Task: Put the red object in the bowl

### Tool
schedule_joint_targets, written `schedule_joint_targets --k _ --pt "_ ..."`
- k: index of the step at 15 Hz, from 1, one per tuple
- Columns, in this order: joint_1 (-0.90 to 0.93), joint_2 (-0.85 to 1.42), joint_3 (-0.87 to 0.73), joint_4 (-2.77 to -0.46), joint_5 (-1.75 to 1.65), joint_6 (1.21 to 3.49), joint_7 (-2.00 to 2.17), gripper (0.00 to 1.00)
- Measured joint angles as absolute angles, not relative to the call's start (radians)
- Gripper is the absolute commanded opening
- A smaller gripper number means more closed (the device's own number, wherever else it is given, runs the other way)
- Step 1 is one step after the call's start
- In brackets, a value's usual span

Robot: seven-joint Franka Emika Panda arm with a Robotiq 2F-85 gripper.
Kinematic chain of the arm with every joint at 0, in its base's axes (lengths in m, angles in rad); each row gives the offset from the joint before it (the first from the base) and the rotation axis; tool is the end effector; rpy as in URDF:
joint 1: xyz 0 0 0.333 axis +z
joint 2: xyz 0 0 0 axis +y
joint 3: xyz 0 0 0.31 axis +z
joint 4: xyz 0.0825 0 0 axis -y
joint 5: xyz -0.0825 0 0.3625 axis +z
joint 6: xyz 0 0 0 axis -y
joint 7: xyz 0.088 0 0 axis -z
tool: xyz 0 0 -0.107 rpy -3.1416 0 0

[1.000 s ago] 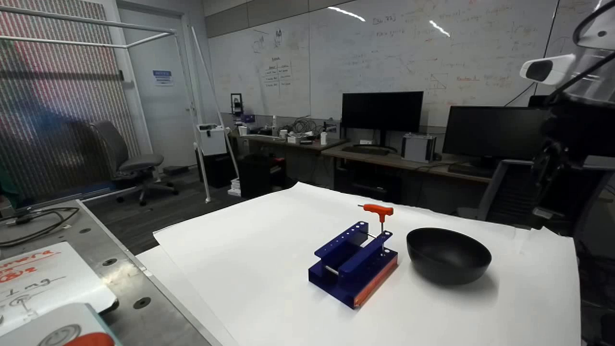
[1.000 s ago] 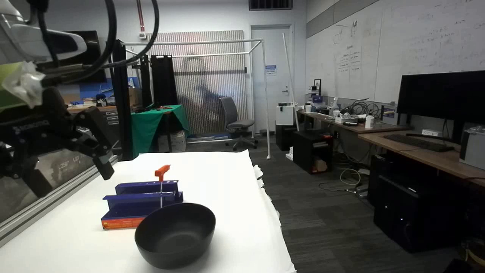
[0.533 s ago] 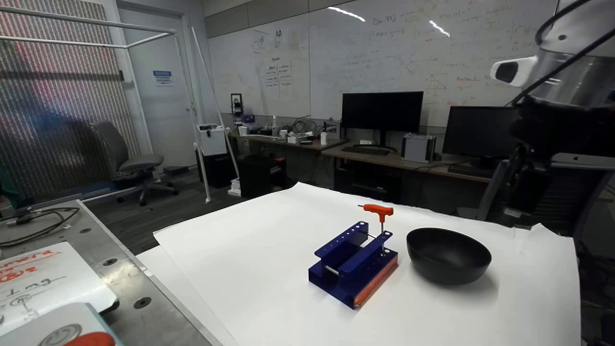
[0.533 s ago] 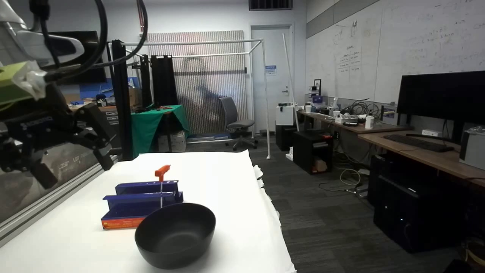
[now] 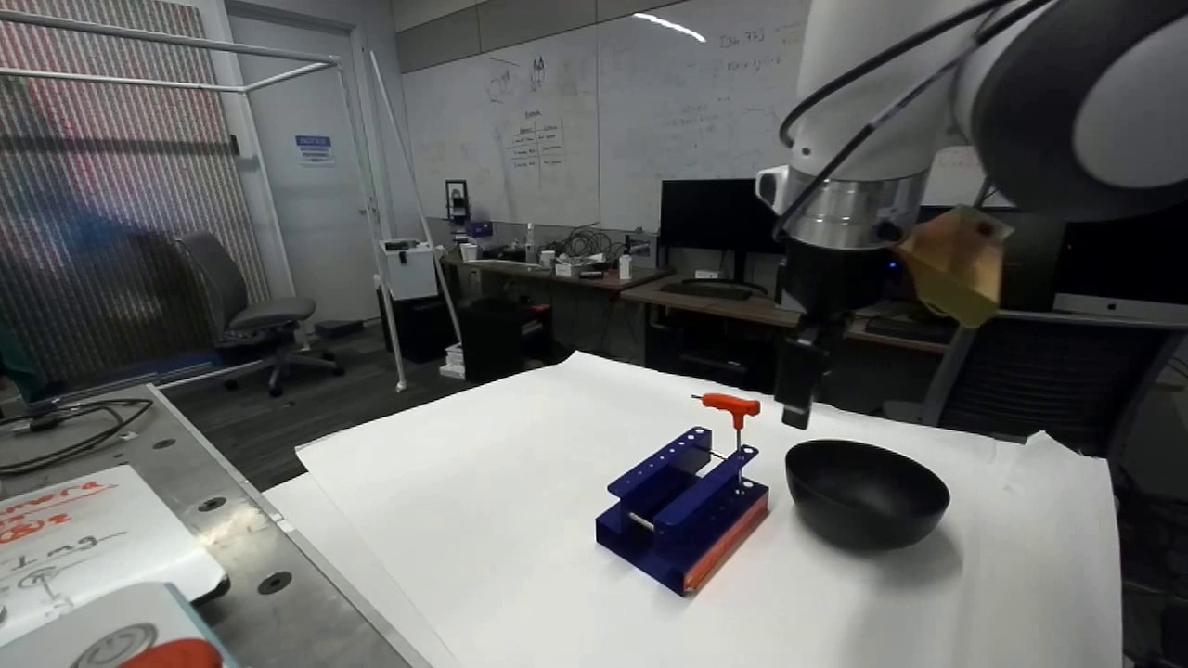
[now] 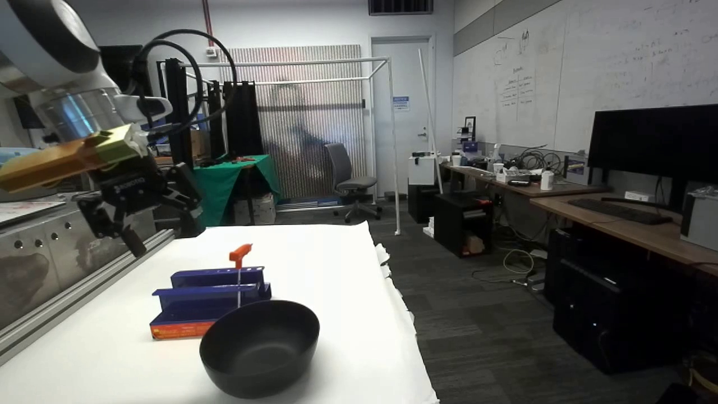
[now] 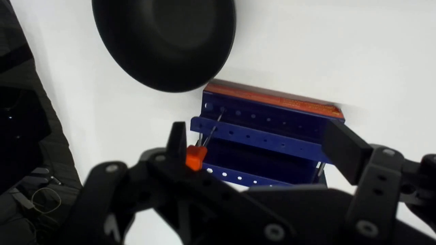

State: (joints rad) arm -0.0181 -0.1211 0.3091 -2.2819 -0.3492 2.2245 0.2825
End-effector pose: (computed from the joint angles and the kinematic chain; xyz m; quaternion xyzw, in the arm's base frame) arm 0.4697 0.1315 0.4155 0.9813 0.1052 0.0704 0.1450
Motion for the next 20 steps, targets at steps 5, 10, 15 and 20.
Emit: schedule_joint_targets --k 5,10,15,20 --pt "0.026 0.088 0.227 -2.089 -0.374 2.223 0.292 1.00" --pt "0.043 0.176 0.152 -2.005 -0.297 2.223 0.231 1.00" --pt "0.043 0.213 0.113 -1.987 -0.269 2.223 0.189 0.64" --pt "0.044 0.233 0.107 -1.985 -0.252 2.223 0.133 0.23"
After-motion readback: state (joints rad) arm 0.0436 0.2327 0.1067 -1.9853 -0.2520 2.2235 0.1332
